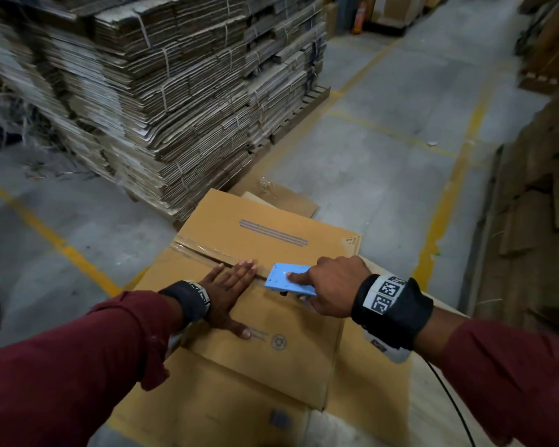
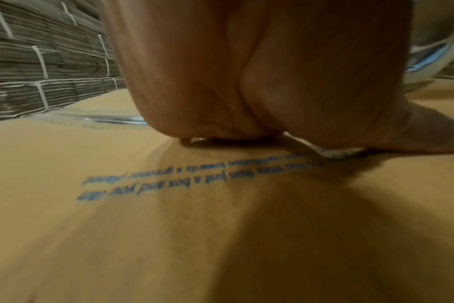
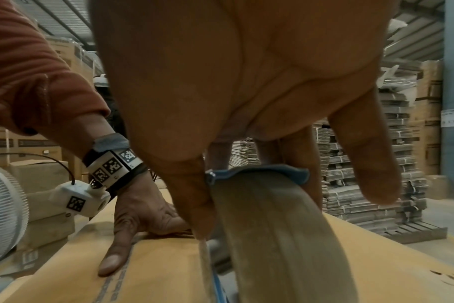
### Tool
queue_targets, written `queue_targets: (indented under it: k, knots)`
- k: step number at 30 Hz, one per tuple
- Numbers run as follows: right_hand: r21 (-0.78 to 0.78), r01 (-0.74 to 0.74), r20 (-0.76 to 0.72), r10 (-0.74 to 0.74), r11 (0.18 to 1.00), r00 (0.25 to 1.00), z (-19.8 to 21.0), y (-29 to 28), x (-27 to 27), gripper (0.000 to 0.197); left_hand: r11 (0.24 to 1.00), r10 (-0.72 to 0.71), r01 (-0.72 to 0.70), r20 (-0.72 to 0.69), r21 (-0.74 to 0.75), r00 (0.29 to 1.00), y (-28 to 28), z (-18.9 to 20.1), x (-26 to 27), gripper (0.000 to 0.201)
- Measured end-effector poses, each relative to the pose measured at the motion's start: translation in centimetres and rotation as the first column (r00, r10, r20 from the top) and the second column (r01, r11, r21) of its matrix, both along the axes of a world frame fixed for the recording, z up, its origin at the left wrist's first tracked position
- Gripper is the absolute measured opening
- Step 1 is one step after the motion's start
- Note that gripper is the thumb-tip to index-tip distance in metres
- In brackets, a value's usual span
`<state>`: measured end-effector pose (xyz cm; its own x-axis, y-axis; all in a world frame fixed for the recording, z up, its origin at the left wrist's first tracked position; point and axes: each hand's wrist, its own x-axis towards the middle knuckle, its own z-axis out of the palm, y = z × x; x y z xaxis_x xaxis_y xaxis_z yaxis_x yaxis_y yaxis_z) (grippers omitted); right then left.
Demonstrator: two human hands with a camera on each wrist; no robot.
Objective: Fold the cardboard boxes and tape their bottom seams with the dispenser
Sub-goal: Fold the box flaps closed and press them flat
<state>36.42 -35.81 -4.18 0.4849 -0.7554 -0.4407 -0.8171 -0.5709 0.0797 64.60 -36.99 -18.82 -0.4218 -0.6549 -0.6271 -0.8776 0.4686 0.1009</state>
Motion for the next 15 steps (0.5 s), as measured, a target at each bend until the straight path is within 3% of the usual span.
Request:
queue_targets:
  k: [8,12,15]
  knots:
    - [-0.035,-0.007,-0.025,0.006,0.999,1.0,0.7,1.1,-1.4,0.054,1.0,-0.004,0.004,0.011,0.003,1.0,0.0,0.1,0.0,0.149]
    - [-0.036,0.069,-0.074,-0.072,0.997,0.995,2.7,1.8,-7.8,0.054,1.0,-0.015,0.014,0.049,0.028,0.999,-0.4,0.1,-0.1,0.146]
    - [-0.023,0.132,-0.081,-0.134,0.991,0.988,1.9,3.6,-10.6,0.056,0.999,-0.03,0.03,0.047,0.015,0.998,-0.6,0.2,-0.7,0.142]
